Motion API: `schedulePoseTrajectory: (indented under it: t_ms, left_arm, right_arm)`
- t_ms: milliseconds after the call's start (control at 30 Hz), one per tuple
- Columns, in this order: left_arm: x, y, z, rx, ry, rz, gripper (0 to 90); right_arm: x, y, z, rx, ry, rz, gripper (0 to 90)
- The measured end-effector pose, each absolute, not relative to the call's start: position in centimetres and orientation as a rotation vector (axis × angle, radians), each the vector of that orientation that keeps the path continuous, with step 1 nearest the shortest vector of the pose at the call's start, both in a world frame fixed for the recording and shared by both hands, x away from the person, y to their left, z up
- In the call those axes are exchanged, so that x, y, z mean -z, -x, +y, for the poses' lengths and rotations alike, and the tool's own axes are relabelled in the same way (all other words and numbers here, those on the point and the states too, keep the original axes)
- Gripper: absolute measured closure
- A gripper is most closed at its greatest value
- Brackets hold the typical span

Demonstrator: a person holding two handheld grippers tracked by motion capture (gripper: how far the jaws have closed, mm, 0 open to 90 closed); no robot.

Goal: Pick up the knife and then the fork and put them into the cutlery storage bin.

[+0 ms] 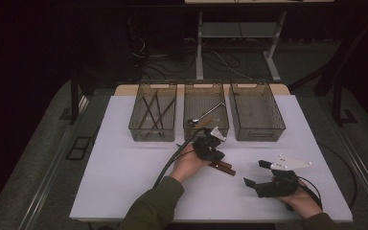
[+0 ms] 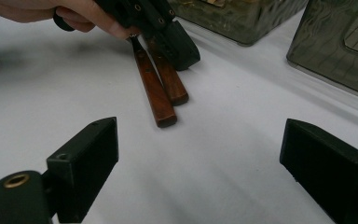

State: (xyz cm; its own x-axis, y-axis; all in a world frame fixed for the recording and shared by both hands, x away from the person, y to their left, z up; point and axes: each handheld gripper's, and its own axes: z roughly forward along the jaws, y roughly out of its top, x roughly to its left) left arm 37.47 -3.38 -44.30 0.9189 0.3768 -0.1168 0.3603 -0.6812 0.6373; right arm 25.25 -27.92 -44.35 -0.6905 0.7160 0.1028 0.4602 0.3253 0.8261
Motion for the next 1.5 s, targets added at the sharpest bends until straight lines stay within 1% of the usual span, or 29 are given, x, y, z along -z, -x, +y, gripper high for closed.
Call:
schedulePoseTrajectory:
  t_ms: [67,167,333,400,533,700,1000,1233,1367,1500]
  left_arm:
    - [44.3,-37.5,-3.3,-0.036,-2.369,0.536,89.2]
    - [43.9,-37.5,-2.6,-0.035,-2.318,0.546,82.3]
    - [42.8,-36.7,-0.2,-0.059,-2.236,0.525,66.0]
    - [42.5,-36.1,0.9,-0.05,-2.201,0.534,61.9]
    - [42.0,-34.8,3.3,-0.087,-2.163,0.527,52.0]
    - [42.1,-33.3,6.2,-0.108,-2.15,0.516,46.5]
    - [42.3,-30.2,11.2,-0.142,-2.081,0.54,33.3]
    - [43.1,-28.1,13.4,-0.153,-2.083,0.545,23.1]
    - [43.4,-27.6,14.5,-0.166,-2.077,0.585,14.7]
    - [43.6,-27.1,15.8,-0.185,-2.05,0.64,9.3]
  right_arm:
    - [44.4,-25.2,-27.9,-1.298,-1.059,2.313,11.1]
    - [44.3,-25.2,-27.9,-1.302,-1.064,2.313,11.1]
    - [44.4,-25.3,-28.0,-1.307,-1.059,2.317,11.1]
    - [44.4,-25.3,-27.9,-1.313,-1.063,2.321,11.1]
    - [44.4,-25.3,-27.8,-1.312,-1.066,2.321,11.1]
    - [44.4,-25.3,-27.8,-1.308,-1.071,2.316,11.1]
    - [44.5,-25.4,-27.8,-1.302,-1.08,2.336,11.1]
    - [43.9,-25.9,-27.0,-1.287,-1.05,2.37,11.1]
    - [43.2,-26.5,-26.2,-1.257,-1.062,2.374,11.1]
    - [42.9,-27.3,-25.5,-1.2,-1.03,2.423,11.1]
